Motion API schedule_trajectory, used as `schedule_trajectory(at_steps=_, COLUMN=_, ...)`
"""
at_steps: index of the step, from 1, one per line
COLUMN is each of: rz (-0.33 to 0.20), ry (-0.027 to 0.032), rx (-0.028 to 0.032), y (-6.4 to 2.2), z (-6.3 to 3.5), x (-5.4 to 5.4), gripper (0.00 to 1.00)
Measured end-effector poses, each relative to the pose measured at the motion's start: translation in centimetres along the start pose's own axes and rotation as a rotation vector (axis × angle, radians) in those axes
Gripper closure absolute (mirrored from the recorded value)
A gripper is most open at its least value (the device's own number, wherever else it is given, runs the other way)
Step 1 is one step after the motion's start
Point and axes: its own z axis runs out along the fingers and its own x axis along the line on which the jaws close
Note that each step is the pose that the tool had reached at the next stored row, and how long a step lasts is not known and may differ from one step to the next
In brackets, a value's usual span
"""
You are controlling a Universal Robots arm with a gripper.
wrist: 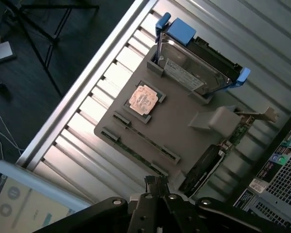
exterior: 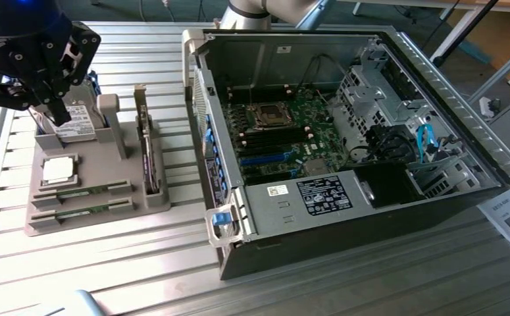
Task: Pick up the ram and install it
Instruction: 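Pick up the ram and move it above insertion slot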
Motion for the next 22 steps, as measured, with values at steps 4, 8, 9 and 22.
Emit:
schedule_trajectory(at_steps=4, rz=-0.064, ry=0.0024, rx=0.0020, y=0.00, z=0.00, x=0.00, gripper=0.90)
schedule_trajectory(at_steps=8, rz=-0.133, ry=0.0056, rx=0.0047, y=0.00, z=0.00, x=0.00, gripper=0.90)
schedule_trajectory(at_steps=9, rz=-0.148, ry=0.0063, rx=0.0052, y=0.00, z=0.00, x=0.00, gripper=0.90)
schedule_trajectory(at_steps=22, rz=-0.466, ry=0.0192, rx=0.0165, y=0.00, z=0.00, x=0.00, gripper=0.90)
